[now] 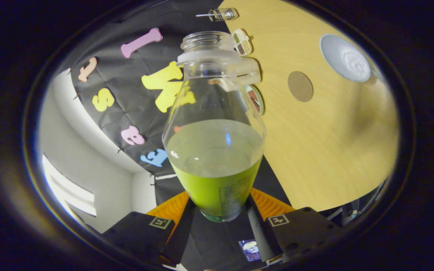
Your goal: Take the bottle from table, then pour the juice into the cup, finally place the bottle on the coaster
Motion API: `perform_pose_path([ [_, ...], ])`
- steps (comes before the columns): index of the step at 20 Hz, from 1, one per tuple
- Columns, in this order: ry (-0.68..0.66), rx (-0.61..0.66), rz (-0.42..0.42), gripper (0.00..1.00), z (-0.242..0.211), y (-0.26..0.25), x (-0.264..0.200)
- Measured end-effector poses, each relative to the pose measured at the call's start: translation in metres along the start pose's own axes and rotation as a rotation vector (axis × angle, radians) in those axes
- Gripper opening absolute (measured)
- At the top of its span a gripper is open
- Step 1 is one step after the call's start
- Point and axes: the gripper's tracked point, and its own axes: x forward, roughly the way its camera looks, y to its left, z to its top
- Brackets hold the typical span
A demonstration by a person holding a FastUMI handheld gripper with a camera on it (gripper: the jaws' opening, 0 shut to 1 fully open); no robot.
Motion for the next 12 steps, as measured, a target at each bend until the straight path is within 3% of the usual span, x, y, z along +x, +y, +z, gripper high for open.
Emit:
perform_pose_path([
  [5,0.009,-0.233,-0.22,0.78,-0.005,-0.023,-0.002],
  [12,0.005,-0.742,-0.571,0.79,-0.003,-0.034,-0.008],
])
